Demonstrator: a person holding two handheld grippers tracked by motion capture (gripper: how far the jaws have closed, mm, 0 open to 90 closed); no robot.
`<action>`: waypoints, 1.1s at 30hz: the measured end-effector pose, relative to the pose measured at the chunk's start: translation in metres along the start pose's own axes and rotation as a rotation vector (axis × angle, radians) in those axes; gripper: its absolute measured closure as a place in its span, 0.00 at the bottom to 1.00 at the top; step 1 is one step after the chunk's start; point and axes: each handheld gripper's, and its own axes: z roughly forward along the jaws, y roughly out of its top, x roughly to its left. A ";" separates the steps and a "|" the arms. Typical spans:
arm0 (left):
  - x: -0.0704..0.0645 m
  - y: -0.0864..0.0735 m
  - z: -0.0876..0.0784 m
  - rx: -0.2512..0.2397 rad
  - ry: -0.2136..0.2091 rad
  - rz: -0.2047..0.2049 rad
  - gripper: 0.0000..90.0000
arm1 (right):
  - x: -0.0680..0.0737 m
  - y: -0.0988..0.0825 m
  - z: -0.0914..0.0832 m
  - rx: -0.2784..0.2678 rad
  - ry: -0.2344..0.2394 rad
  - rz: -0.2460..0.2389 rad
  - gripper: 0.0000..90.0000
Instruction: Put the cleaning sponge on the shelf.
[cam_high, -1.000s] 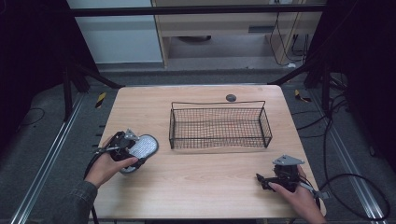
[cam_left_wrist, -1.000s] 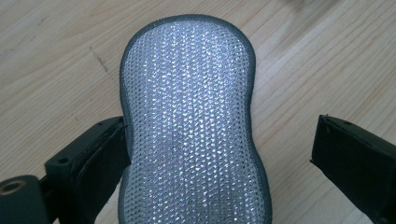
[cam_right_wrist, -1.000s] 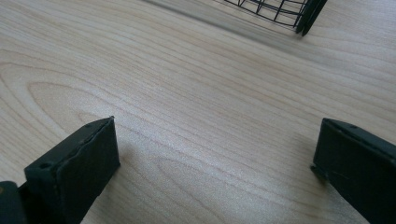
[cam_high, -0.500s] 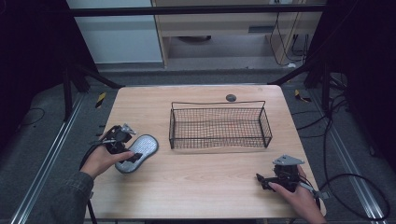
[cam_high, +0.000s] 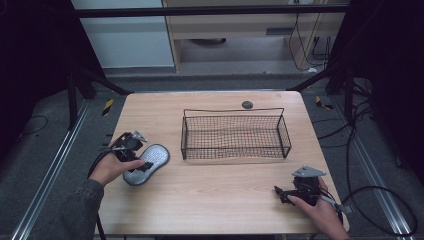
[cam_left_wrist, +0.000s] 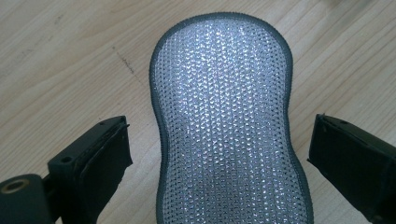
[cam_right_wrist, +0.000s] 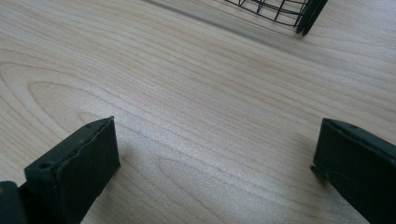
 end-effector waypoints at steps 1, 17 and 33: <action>0.000 0.000 0.001 0.007 -0.002 0.006 0.05 | 0.000 0.000 0.000 -0.001 0.000 -0.002 0.00; 0.002 -0.002 0.024 0.050 -0.038 -0.029 0.04 | 0.000 0.000 0.000 0.000 0.002 -0.003 0.00; 0.001 -0.005 0.034 0.069 -0.051 -0.040 0.04 | 0.000 0.000 0.000 0.000 0.002 -0.003 0.00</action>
